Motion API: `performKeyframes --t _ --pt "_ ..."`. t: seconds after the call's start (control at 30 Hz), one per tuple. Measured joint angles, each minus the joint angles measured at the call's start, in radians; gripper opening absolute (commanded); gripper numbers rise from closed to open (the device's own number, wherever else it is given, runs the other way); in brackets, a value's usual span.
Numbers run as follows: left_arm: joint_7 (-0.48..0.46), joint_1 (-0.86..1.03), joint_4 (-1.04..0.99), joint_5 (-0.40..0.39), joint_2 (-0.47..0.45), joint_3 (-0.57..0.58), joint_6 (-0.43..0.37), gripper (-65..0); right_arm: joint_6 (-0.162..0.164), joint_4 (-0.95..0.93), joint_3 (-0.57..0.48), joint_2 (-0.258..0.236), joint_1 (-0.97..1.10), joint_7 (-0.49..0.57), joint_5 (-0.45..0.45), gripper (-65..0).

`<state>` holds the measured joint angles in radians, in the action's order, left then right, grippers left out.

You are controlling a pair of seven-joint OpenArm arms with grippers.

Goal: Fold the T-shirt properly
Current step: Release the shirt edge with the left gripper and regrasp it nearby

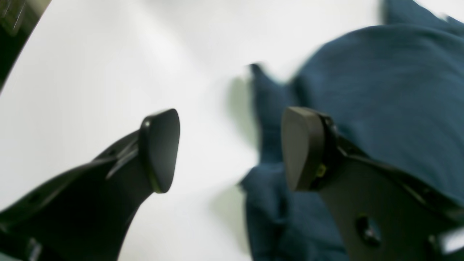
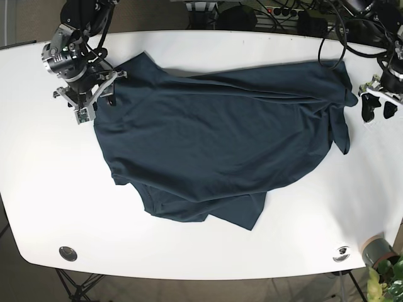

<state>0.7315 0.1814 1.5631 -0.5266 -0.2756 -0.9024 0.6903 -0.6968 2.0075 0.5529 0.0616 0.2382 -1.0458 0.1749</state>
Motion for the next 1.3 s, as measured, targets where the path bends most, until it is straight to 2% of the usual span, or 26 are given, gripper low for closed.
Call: performKeyframes --t 0.07,0.2,0.4,0.7,0.83,1.3 --pt "0.036 -0.047 -0.051 0.012 -0.02 0.019 0.0 -23.6 0.0 0.0 -0.003 0.0 -0.008 0.005 0.009 -36.3" --pt "0.019 -0.142 -0.15 0.034 -0.047 0.039 0.006 -23.6 0.0 0.0 -0.004 -0.001 -0.005 0.002 0.005 -36.5" --pt "0.036 -0.238 -0.266 0.154 -0.055 0.108 0.004 -23.6 -0.001 0.0 -0.005 0.001 -0.007 -0.002 0.013 -36.5" --pt "0.023 -0.367 -0.404 0.216 -0.057 0.227 0.004 -24.0 0.0 0.0 -0.005 0.003 -0.008 0.001 0.013 -36.6" --pt "-0.015 -0.379 -0.46 0.253 -0.057 0.269 0.004 -24.0 0.0 0.0 -0.005 0.002 -0.019 0.002 0.013 -36.6" --pt "-0.037 -0.381 -0.515 0.269 -0.052 0.296 0.005 -24.3 0.0 0.0 -0.005 0.006 -0.021 0.002 0.013 -36.6"
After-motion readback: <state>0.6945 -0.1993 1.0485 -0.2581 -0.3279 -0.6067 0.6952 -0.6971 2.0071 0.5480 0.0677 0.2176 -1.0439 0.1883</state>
